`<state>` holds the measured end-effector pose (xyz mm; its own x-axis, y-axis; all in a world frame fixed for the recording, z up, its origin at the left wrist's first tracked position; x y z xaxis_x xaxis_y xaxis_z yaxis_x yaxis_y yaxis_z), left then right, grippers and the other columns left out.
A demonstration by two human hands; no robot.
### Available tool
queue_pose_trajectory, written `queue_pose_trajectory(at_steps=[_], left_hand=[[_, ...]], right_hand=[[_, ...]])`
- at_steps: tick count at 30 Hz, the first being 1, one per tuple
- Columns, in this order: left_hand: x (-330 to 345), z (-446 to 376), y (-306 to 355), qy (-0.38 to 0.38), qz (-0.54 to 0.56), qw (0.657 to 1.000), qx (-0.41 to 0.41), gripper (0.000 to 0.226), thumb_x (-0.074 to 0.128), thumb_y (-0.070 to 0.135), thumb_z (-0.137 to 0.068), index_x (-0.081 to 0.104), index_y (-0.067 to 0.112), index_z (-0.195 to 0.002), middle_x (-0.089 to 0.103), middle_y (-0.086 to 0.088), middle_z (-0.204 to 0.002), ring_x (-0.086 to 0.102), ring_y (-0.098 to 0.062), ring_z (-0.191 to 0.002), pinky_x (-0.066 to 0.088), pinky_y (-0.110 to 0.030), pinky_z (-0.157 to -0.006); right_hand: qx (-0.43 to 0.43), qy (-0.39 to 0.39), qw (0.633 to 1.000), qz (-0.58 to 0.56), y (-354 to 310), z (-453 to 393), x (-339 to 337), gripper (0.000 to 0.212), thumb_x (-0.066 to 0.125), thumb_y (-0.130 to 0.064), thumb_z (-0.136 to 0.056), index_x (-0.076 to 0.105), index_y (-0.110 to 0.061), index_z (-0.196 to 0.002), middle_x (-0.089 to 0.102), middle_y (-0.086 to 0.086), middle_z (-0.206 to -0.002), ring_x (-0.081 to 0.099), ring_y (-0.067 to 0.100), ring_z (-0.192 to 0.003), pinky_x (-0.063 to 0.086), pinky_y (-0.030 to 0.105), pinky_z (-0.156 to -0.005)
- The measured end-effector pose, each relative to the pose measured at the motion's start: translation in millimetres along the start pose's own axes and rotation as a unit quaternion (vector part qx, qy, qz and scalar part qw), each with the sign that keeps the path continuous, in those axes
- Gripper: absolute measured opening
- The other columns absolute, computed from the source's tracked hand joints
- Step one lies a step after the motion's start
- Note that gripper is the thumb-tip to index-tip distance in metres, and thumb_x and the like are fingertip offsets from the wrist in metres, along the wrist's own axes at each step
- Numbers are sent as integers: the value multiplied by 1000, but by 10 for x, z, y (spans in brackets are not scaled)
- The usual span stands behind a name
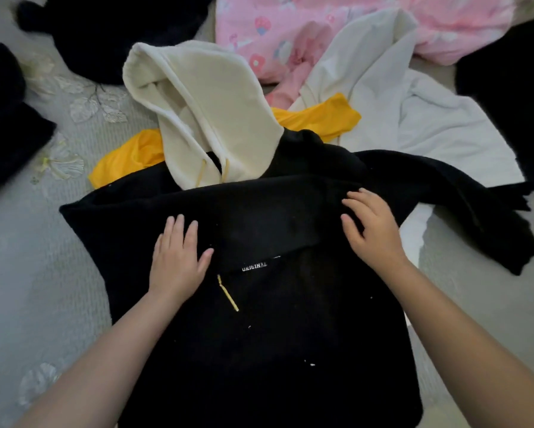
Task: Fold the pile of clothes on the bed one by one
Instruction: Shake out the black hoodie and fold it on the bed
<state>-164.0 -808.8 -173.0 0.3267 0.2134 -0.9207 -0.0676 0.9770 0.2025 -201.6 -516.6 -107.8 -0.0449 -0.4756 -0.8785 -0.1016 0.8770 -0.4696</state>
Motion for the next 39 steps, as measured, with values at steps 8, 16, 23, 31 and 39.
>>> queue_pose_trajectory(at_steps=[8, 16, 23, 31, 39], left_hand=[[178, -137, 1487, 22, 4, 981, 192, 68, 57, 28, -88, 26, -2, -140, 19, -20, -150, -5, -22, -134, 5, -37, -110], [572, -250, 2088, -48, -51, 974, 217, 65, 32, 41, -96, -17, 20, -133, -27, 5, -138, -28, -12, -128, -12, -29, -109], [827, -400, 2132, -151, -149, 958, 194, 62, 19, 42, -98, -12, 17, -145, -30, 7, -142, -20, -17, -139, -6, -36, -114], [366, -262, 2195, -117, -11, 976, 185, 60, 44, 25, -95, 15, 12, -146, 11, -3, -155, 6, -19, -143, 16, -38, -114], [-354, 427, 747, -5, 125, 992, 11, 52, 48, 12, -93, 30, 3, -141, 31, -14, -148, 23, -23, -139, 18, -32, -112]], right_hand=[[342, 18, 939, 5, 1581, 690, -515, 36, 54, -15, -89, 55, 4, -120, 58, 21, -120, 48, 34, -116, 34, 39, -99], [358, -89, 912, 179, 2362, 545, -688, 68, 55, -35, -89, 22, -12, -144, 24, 8, -151, 17, 25, -140, 15, 47, -112], [316, -39, 940, 121, 2528, 515, -753, 26, 45, -10, -93, 60, 7, -105, 58, 20, -118, 53, 33, -108, 40, 38, -85], [166, -93, 977, -92, 1502, 748, -989, 36, 47, -5, -92, 37, -15, -58, 38, -5, -61, 37, 10, -58, 21, 25, -53], [120, -145, 912, -365, -194, 489, -800, 19, 46, 1, -89, 58, -11, -79, 51, -9, -80, 49, 3, -78, 38, 14, -74]])
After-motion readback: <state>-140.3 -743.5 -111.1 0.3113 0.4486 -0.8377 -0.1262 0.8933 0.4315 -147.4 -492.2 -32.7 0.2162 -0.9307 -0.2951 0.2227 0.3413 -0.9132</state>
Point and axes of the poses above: each hand's wrist, its own z-axis away from the middle knuckle, its own x-axis out of the palm, y = z × x, the point moved 7 cm from there along -z, towards the middle knuckle
